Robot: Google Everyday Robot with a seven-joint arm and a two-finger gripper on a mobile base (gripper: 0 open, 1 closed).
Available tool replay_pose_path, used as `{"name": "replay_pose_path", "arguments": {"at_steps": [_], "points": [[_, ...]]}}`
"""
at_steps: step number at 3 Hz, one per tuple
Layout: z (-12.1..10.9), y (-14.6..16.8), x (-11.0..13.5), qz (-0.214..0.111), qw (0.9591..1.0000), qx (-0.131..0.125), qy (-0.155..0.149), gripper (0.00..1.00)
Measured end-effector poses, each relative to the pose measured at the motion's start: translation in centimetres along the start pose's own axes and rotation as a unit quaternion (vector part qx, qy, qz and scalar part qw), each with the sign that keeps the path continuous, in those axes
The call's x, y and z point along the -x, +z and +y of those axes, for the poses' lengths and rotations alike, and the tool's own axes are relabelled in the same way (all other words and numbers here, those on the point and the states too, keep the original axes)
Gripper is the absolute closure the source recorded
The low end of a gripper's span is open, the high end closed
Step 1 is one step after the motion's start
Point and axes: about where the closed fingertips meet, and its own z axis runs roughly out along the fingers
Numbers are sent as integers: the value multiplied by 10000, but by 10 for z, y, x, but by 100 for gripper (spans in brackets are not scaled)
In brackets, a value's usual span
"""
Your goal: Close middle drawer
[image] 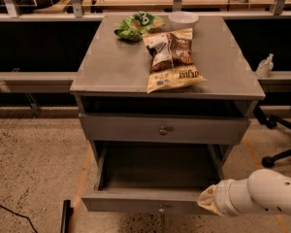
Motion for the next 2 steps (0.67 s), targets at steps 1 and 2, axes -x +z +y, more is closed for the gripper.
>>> {"name": "replay_pose_path", "arguments": {"at_steps": [1, 2], "points": [[0, 0, 0, 1, 10000, -10, 6, 100], [3, 21, -7, -14, 9996, -239, 124, 100]]}}
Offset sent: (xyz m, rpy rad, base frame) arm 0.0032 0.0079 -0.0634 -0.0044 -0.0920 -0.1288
